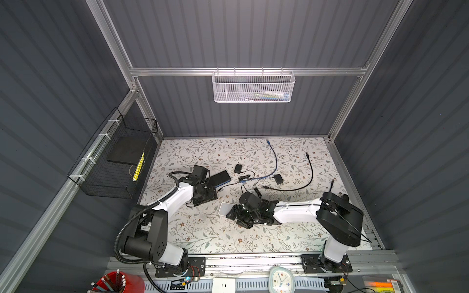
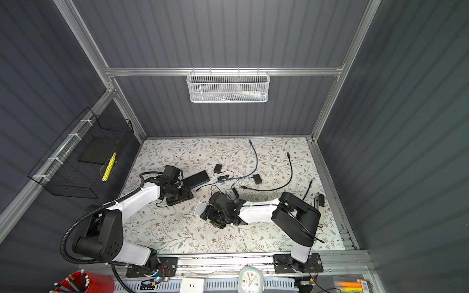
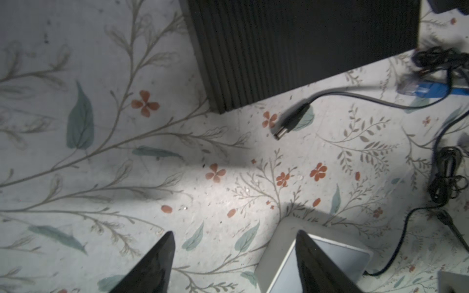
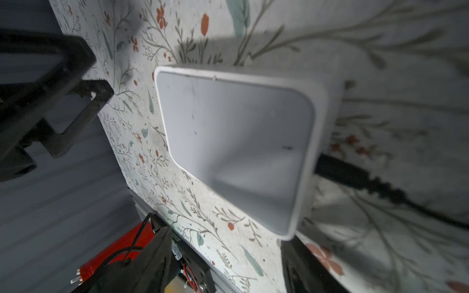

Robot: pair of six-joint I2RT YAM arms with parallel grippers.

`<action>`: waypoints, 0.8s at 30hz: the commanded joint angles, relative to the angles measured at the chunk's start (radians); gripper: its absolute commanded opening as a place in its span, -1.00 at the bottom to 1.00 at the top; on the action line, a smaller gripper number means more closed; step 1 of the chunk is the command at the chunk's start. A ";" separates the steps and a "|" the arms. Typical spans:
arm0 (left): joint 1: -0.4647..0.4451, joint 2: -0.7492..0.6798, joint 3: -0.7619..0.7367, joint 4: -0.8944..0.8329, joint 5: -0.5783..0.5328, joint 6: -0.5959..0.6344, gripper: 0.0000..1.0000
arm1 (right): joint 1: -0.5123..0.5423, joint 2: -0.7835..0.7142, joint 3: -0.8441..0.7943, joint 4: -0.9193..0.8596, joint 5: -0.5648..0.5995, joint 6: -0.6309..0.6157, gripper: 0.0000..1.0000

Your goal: Insert the plug into the switch port

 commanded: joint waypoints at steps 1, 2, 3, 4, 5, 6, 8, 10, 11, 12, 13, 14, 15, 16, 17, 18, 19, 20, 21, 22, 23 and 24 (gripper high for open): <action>-0.002 0.041 0.033 0.062 0.047 0.033 0.50 | 0.004 0.024 -0.024 0.076 -0.013 0.049 0.37; -0.002 0.055 0.027 0.083 0.058 0.032 0.50 | 0.001 0.024 -0.022 0.072 -0.009 0.044 0.38; -0.003 0.065 0.022 0.102 0.069 0.028 0.50 | -0.003 0.024 -0.023 0.072 -0.005 0.039 0.38; -0.004 0.076 0.014 0.121 0.079 0.026 0.50 | -0.010 0.026 -0.023 0.069 -0.008 0.036 0.38; -0.007 0.091 0.006 0.139 0.090 0.024 0.50 | -0.020 0.023 -0.028 0.069 -0.013 0.034 0.38; -0.013 0.109 0.003 0.153 0.094 0.022 0.49 | -0.031 0.020 -0.041 0.079 -0.014 0.032 0.38; -0.037 0.141 -0.003 0.175 0.090 0.022 0.47 | -0.053 0.012 -0.060 0.084 -0.021 0.024 0.38; -0.069 0.168 -0.006 0.190 0.081 0.013 0.46 | -0.071 0.005 -0.075 0.085 -0.024 0.010 0.38; -0.086 0.179 -0.007 0.195 0.070 0.008 0.46 | -0.079 0.001 -0.081 0.090 -0.024 0.005 0.39; -0.102 0.188 -0.009 0.198 0.064 0.003 0.45 | -0.088 0.000 -0.086 0.088 -0.022 -0.004 0.38; -0.109 0.194 -0.013 0.198 0.059 -0.001 0.45 | -0.098 0.000 -0.090 0.093 -0.025 -0.007 0.39; -0.114 0.196 -0.022 0.201 0.053 -0.009 0.44 | -0.109 -0.003 -0.101 0.110 -0.033 -0.006 0.39; -0.115 0.194 -0.035 0.204 0.052 -0.012 0.43 | -0.120 -0.010 -0.114 0.126 -0.028 -0.008 0.39; -0.116 0.191 -0.044 0.202 0.053 -0.015 0.43 | -0.129 -0.016 -0.118 0.125 -0.027 -0.015 0.39; -0.117 0.186 -0.054 0.197 0.051 -0.019 0.42 | -0.142 -0.022 -0.117 0.117 -0.030 -0.027 0.39; -0.120 0.175 -0.068 0.191 0.048 -0.022 0.41 | -0.155 -0.026 -0.114 0.115 -0.038 -0.040 0.39; -0.121 0.163 -0.082 0.189 0.045 -0.023 0.41 | -0.165 -0.025 -0.112 0.117 -0.047 -0.047 0.39; -0.121 0.146 -0.101 0.184 0.037 -0.027 0.41 | -0.178 -0.025 -0.112 0.128 -0.055 -0.051 0.39; -0.121 0.126 -0.121 0.181 0.031 -0.033 0.41 | -0.189 -0.022 -0.110 0.134 -0.061 -0.056 0.39; -0.121 0.110 -0.136 0.179 0.030 -0.038 0.40 | -0.197 -0.018 -0.104 0.136 -0.067 -0.058 0.39; -0.121 0.090 -0.156 0.175 0.032 -0.045 0.39 | -0.205 -0.013 -0.099 0.138 -0.075 -0.061 0.39; -0.121 0.069 -0.173 0.176 0.032 -0.054 0.39 | -0.208 -0.011 -0.096 0.145 -0.081 -0.060 0.39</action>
